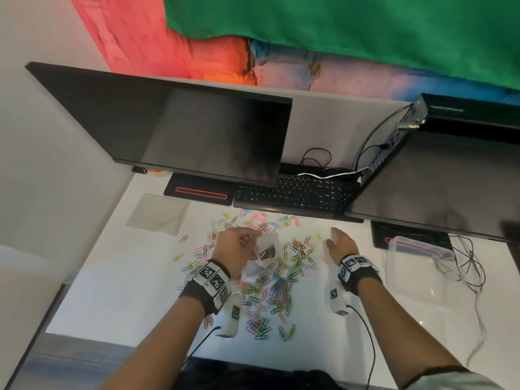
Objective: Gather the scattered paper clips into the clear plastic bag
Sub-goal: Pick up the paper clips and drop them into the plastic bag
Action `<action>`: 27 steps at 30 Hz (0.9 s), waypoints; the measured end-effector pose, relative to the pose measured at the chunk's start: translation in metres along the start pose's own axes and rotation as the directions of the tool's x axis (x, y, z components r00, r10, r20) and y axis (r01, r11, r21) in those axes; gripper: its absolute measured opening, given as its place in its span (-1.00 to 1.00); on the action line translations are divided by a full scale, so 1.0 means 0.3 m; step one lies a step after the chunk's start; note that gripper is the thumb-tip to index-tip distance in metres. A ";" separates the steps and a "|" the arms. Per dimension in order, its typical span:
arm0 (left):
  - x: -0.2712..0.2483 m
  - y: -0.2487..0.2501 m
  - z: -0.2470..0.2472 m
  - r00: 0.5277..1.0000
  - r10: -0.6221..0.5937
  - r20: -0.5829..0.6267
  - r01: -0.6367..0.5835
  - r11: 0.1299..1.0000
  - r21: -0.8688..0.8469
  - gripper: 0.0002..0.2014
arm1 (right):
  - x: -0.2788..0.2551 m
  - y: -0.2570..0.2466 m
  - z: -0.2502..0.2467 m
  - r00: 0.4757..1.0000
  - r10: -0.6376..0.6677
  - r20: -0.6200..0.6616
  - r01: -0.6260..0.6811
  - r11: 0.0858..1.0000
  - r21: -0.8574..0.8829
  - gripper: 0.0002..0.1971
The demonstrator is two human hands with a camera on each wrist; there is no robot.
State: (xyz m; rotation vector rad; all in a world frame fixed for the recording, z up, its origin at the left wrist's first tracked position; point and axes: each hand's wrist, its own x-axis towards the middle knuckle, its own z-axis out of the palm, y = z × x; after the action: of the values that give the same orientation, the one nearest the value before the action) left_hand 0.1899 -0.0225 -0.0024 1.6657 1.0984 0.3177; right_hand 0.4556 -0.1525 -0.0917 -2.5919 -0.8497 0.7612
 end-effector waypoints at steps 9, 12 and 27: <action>-0.001 0.012 -0.054 0.999 0.004 -0.046 -0.005 1.000 -0.027 -0.81 | -0.063 -0.131 0.157 0.908 -0.323 0.265 0.370 0.917 -0.147 -0.42; 0.000 0.004 -0.046 0.999 -0.008 -0.033 0.007 0.999 -0.032 -0.82 | -0.109 -0.125 0.179 0.822 -0.422 0.384 0.521 0.829 -0.204 -0.32; -0.018 -0.010 0.001 1.000 -0.022 -0.006 0.021 0.999 -0.041 -0.80 | -0.144 -0.054 0.188 0.833 -0.520 0.186 0.552 0.767 -0.328 -0.69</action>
State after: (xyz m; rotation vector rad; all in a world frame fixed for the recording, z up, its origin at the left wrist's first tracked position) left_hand 0.1856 -0.0268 -0.0035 1.6170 1.1068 0.3296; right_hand 0.3865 -0.1598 -0.1134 -2.3985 -1.8176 0.5760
